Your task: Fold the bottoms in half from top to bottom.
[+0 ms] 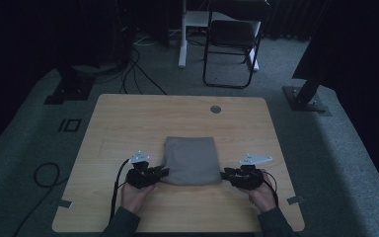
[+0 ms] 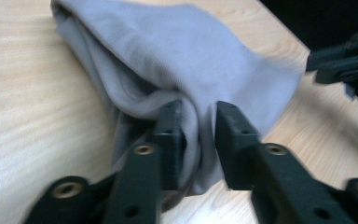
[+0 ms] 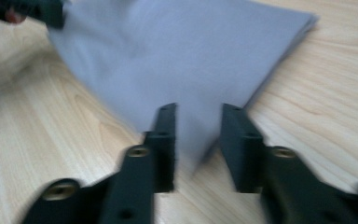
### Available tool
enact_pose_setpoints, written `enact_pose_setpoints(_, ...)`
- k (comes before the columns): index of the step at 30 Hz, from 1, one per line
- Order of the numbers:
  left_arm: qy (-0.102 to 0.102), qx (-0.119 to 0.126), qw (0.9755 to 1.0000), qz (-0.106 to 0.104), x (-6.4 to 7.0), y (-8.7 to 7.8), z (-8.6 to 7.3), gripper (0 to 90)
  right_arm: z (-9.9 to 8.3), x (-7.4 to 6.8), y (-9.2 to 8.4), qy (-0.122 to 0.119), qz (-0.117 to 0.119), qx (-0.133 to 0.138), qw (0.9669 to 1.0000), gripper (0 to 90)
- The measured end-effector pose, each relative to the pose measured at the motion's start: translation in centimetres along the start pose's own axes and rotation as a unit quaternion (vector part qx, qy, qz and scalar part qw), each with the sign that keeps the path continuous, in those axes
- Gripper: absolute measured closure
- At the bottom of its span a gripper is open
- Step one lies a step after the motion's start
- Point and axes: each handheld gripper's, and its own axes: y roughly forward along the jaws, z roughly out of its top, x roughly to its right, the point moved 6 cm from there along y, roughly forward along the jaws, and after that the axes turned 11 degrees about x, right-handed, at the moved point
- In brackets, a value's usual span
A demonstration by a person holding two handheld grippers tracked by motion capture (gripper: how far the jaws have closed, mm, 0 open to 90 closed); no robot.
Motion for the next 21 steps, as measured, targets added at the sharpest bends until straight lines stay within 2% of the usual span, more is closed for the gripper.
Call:
enact_pose_setpoints(3, -0.003, 0.009, 0.9999, 0.009, -0.3, -0.1, 0.2, 63.6, 0.4, 0.5, -0.4, 0.005, -0.009, 0.015, 0.9998, 58.2)
enact_pose_setpoints(4, -0.001, 0.015, 0.9998, 0.015, -0.3, -0.2, 0.4, 62.3, 0.6, 0.6, -0.2, 0.005, -0.014, 0.016, 0.9998, 57.1)
enact_pose_setpoints(7, 0.010, 0.021, 0.9996, 0.016, 0.1, -0.1, 1.0, 60.8, 0.9, 0.4, 0.7, -0.002, -0.019, 0.013, 0.9997, 53.8)
enact_pose_setpoints(9, 0.027, 0.016, 0.9993, 0.019, 0.5, 0.3, 1.1, 59.6, 1.0, 0.2, 1.5, -0.007, -0.019, 0.009, 0.9998, 52.6)
enact_pose_setpoints(10, 0.027, 0.016, 0.9993, 0.019, 0.5, 0.3, 1.1, 59.1, 1.0, 0.2, 1.5, -0.007, -0.019, 0.009, 0.9998, 52.6)
enact_pose_setpoints(11, 0.043, 0.009, 0.9987, 0.024, 0.9, 0.8, 1.0, 59.0, 0.9, 0.1, 2.5, -0.010, -0.024, 0.005, 0.9997, 51.8)
enact_pose_setpoints(12, 0.046, 0.005, 0.9986, 0.024, 0.9, 1.0, 0.9, 59.0, 0.9, 0.0, 2.8, -0.011, -0.025, 0.002, 0.9996, 51.6)
enact_pose_setpoints(18, 0.042, -0.007, 0.9985, 0.034, 0.3, 1.7, -0.1, 58.9, 0.8, -0.2, 3.9, -0.013, -0.026, -0.004, 0.9996, 50.8)
enact_pose_setpoints(21, 0.051, -0.021, 0.9975, 0.044, -0.1, 2.3, -0.9, 59.6, 0.7, -0.1, 4.2, -0.016, -0.029, -0.009, 0.9994, 50.0)
